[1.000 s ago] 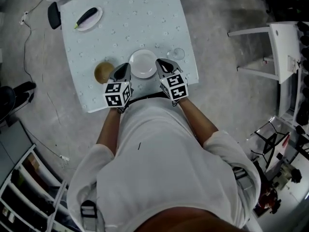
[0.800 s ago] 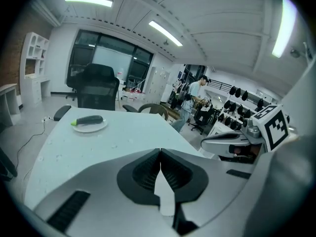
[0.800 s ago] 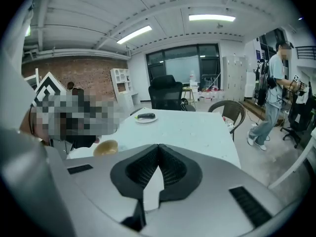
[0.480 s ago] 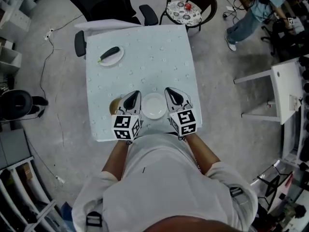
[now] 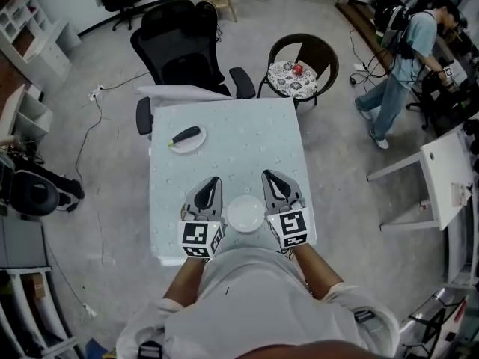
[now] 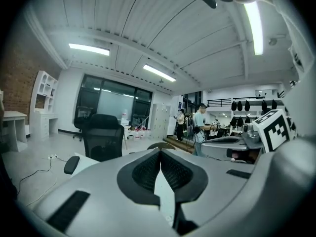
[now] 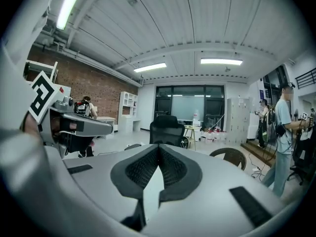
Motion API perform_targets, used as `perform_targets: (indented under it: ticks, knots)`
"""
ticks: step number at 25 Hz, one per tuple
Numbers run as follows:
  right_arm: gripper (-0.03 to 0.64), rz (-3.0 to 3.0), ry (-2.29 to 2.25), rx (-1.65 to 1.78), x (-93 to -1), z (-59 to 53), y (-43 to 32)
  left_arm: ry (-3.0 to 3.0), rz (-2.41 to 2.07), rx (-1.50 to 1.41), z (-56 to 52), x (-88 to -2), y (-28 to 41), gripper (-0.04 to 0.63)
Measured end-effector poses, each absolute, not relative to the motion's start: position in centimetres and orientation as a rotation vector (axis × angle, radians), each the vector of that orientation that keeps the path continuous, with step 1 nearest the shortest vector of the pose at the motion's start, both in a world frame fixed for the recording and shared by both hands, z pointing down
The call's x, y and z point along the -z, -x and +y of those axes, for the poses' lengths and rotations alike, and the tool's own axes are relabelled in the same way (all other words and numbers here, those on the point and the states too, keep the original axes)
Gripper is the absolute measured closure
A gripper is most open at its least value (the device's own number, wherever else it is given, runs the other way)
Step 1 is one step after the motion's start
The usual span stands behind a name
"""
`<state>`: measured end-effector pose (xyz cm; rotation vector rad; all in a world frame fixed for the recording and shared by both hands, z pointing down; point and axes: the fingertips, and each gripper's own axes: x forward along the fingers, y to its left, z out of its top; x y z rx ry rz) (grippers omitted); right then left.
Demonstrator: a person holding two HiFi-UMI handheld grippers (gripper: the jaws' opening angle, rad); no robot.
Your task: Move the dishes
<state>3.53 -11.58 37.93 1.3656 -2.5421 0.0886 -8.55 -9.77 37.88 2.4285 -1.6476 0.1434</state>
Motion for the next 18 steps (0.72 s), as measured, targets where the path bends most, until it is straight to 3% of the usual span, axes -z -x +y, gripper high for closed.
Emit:
perform_targets:
  ticks: [18]
  knots:
    - [0.62, -2.552, -1.37, -0.06, -37.2, -10.2, -3.2, -2.456, -1.646, -0.13, -9.1, -37.1, 8.7, 0.575]
